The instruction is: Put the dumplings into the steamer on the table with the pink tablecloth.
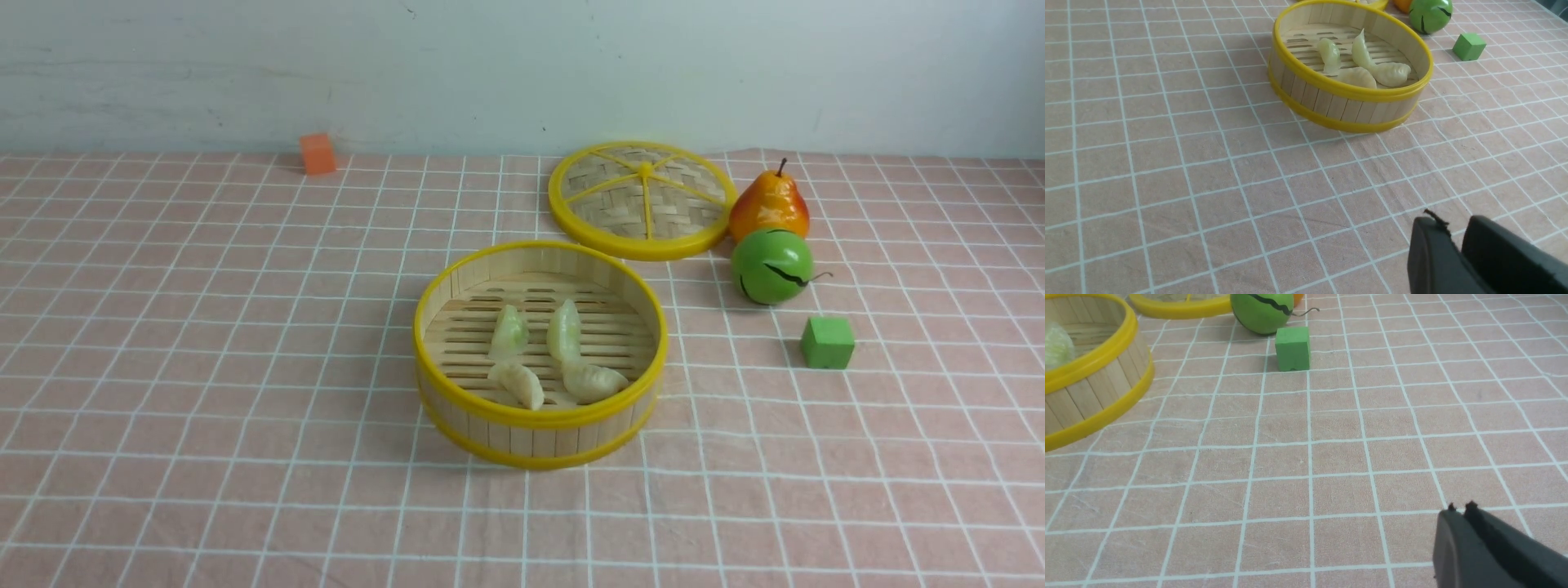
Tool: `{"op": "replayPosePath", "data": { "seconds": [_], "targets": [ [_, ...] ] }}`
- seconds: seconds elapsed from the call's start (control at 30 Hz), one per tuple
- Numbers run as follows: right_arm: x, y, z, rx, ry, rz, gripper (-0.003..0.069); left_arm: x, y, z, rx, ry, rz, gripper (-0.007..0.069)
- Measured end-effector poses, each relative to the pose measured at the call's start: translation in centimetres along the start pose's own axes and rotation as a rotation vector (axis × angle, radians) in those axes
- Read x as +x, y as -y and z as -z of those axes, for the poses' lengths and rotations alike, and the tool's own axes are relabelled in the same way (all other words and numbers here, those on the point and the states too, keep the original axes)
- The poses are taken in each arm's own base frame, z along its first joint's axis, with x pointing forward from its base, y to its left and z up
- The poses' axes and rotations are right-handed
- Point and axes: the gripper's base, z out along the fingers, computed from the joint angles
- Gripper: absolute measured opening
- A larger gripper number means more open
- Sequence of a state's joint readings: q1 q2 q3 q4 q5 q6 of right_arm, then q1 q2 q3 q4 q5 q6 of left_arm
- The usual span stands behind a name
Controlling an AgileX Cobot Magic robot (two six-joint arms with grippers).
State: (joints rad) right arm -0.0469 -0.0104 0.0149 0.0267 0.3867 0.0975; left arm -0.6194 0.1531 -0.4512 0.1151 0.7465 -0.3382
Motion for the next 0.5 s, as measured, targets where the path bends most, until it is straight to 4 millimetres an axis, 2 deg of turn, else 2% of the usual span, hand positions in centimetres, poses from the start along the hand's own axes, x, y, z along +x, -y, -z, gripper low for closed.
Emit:
{"op": "replayPosePath", "data": {
  "seconds": [0.17, 0.33, 0.5],
  "targets": [
    [0.0, 0.0, 0.0, 0.0, 0.0, 0.0, 0.0034, 0.7, -0.2, -1.1, -0.012, 0.05, -0.003, 0.0097],
    [0.0, 0.0, 0.0, 0.0, 0.0, 0.0, 0.0041, 1.0, -0.9, -2.3, -0.113, 0.205, 0.025, -0.0014],
    [0.0, 0.0, 0.0, 0.0, 0.0, 0.0, 0.0046, 2.6, -2.1, -2.9, -0.246, 0.353, 0.118, -0.0014]
  ]
}}
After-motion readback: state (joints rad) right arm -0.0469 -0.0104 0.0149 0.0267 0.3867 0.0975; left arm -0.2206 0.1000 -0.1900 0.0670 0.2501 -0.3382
